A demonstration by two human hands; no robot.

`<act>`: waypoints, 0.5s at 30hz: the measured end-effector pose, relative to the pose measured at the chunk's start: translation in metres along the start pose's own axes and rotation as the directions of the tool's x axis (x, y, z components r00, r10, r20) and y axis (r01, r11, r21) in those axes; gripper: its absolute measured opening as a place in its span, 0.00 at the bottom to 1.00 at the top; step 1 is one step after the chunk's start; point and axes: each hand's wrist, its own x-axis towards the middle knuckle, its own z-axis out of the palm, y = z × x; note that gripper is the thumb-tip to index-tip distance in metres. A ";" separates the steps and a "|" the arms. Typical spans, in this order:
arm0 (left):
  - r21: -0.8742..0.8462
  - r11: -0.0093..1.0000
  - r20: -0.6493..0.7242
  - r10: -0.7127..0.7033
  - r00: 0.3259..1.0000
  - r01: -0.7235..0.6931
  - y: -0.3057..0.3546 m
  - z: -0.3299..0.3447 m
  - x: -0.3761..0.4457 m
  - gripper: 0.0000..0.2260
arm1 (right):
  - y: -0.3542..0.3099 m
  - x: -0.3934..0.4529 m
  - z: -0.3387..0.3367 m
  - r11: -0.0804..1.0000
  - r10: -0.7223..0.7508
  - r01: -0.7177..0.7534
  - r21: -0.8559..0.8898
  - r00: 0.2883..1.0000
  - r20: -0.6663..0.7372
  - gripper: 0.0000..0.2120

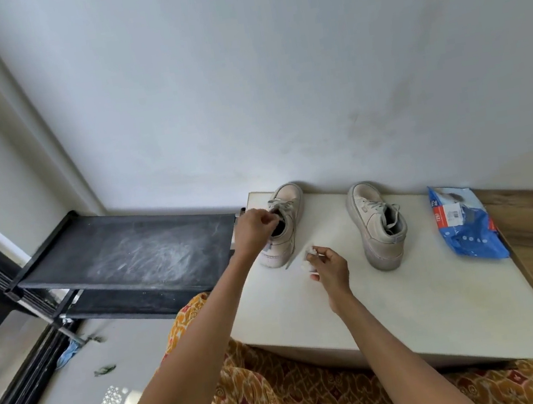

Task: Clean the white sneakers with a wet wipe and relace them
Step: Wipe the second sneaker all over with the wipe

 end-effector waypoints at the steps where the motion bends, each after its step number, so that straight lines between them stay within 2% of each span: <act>1: 0.199 0.980 0.023 0.020 1.000 -0.025 0.000 0.001 0.001 0.07 | -0.003 0.000 0.000 1.000 -0.011 0.011 -0.006 1.000 0.008 0.05; 4: 0.515 0.848 0.119 0.078 0.990 -0.129 0.005 0.002 0.003 0.10 | -0.008 0.004 -0.001 0.999 -0.030 0.030 -0.023 1.000 0.008 0.05; 6: 0.610 0.766 0.206 0.094 0.974 -0.203 0.011 0.001 0.005 0.12 | -0.011 0.006 -0.003 0.999 -0.036 0.036 -0.028 0.999 0.003 0.06; 7: 0.617 0.757 0.209 0.105 0.972 -0.214 0.013 0.000 0.005 0.12 | -0.012 0.007 -0.004 0.999 -0.038 0.038 -0.026 0.999 -0.002 0.06; 8: 0.599 0.773 0.156 0.142 0.977 -0.208 0.013 -0.001 0.005 0.11 | -0.012 0.008 -0.004 0.999 -0.040 0.040 -0.020 0.999 -0.006 0.05; 9: 0.538 0.819 0.037 0.215 0.976 -0.201 0.012 0.000 0.002 0.11 | -0.012 0.008 -0.004 0.999 -0.043 0.043 -0.015 0.999 -0.009 0.05; 11: 0.370 0.895 -0.250 0.355 0.901 -0.251 0.010 0.005 -0.011 0.12 | -0.013 0.010 -0.003 0.999 -0.052 0.052 -0.008 0.999 -0.009 0.05; 12: 0.301 0.911 -0.328 0.377 0.866 -0.283 0.010 0.010 -0.020 0.12 | -0.012 0.010 -0.003 0.998 -0.055 0.054 -0.010 0.998 -0.009 0.05; 13: 0.247 0.923 -0.323 0.366 0.873 -0.296 0.012 0.018 -0.030 0.12 | -0.011 0.011 -0.003 0.998 -0.054 0.054 -0.017 0.999 -0.010 0.04; 15: 0.221 0.946 -0.167 0.275 0.947 -0.236 0.016 0.039 -0.052 0.12 | -0.010 0.011 -0.002 0.999 -0.050 0.050 -0.021 0.999 -0.014 0.05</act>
